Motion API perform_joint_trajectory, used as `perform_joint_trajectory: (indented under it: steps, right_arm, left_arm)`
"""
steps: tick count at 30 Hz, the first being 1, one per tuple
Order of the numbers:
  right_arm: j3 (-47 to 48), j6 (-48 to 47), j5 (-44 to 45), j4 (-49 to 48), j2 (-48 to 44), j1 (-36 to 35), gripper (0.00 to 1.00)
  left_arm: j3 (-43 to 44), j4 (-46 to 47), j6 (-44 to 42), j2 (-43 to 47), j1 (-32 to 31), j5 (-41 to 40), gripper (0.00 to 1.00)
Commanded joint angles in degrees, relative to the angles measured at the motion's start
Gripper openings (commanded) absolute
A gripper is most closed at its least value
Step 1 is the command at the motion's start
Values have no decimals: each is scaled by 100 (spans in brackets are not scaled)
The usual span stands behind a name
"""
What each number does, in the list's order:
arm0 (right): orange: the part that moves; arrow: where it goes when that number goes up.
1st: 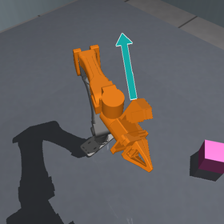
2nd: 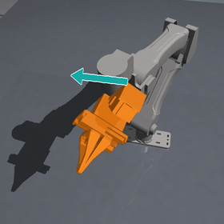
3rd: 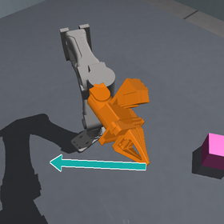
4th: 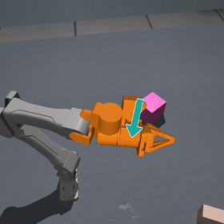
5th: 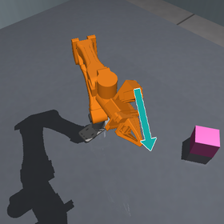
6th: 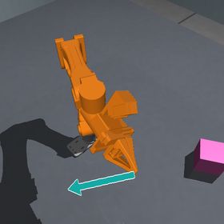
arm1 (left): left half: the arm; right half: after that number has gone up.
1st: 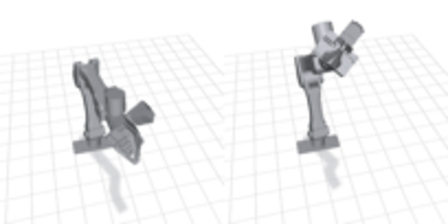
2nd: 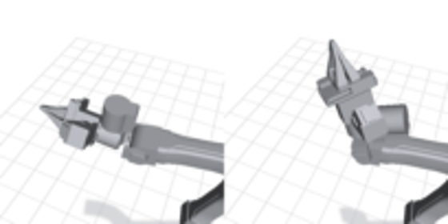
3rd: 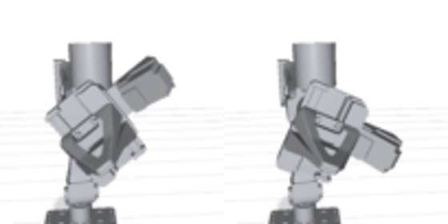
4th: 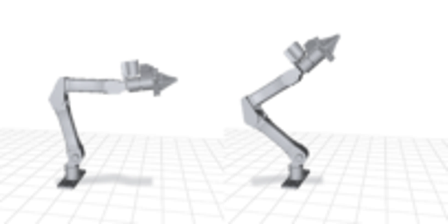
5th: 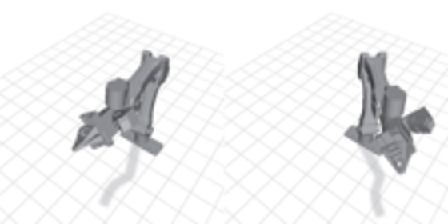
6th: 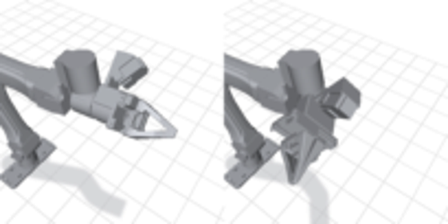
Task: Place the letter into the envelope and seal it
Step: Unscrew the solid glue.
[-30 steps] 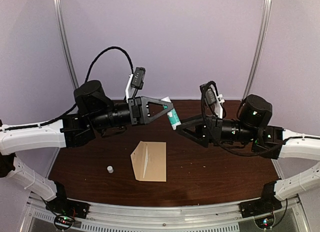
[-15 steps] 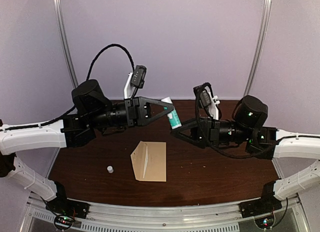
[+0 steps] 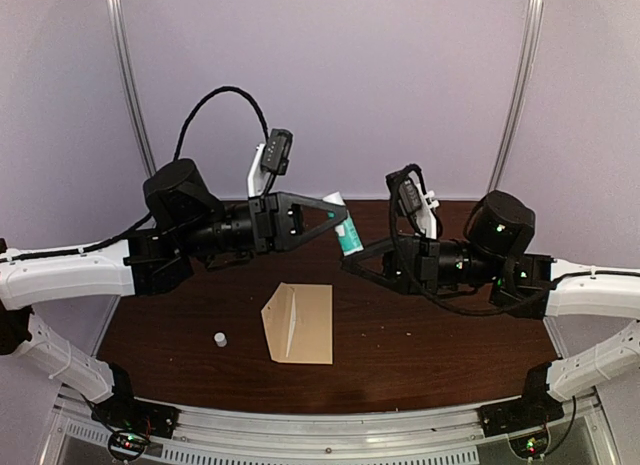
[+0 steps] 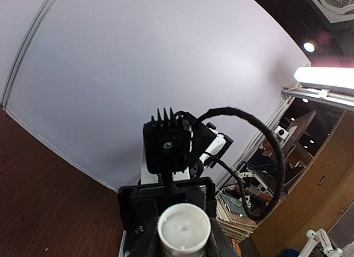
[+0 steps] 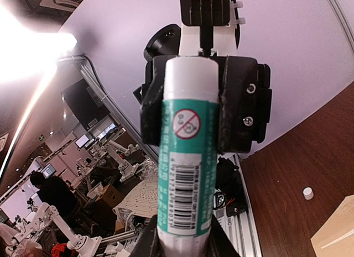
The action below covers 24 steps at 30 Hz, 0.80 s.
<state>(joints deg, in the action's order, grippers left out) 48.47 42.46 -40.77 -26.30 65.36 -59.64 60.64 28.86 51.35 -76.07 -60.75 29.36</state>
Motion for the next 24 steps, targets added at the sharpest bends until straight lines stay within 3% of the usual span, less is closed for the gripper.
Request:
perform_joint_trajectory:
  steps: [1,3,7,12,18,24]
  right_arm:
    - [7,-127,256,-51,-68,19,12]
    - [36,-190,381,53,-59,17,11]
    - [66,-249,553,134,-33,17,11]
    - [58,-294,882,307,-69,20,10]
    - [46,-195,1056,336,-116,22,10]
    - [-127,622,419,-783,-89,39,10]
  left_arm:
    - [90,217,11,-97,-7,78,33]
    - [88,216,20,-126,-3,76,40]
    - [88,242,64,-161,-7,63,41]
    - [34,251,93,-141,-7,-27,27]
    - [-89,173,51,-60,-2,-230,4]
    - [-136,182,-215,-5,-6,46,0]
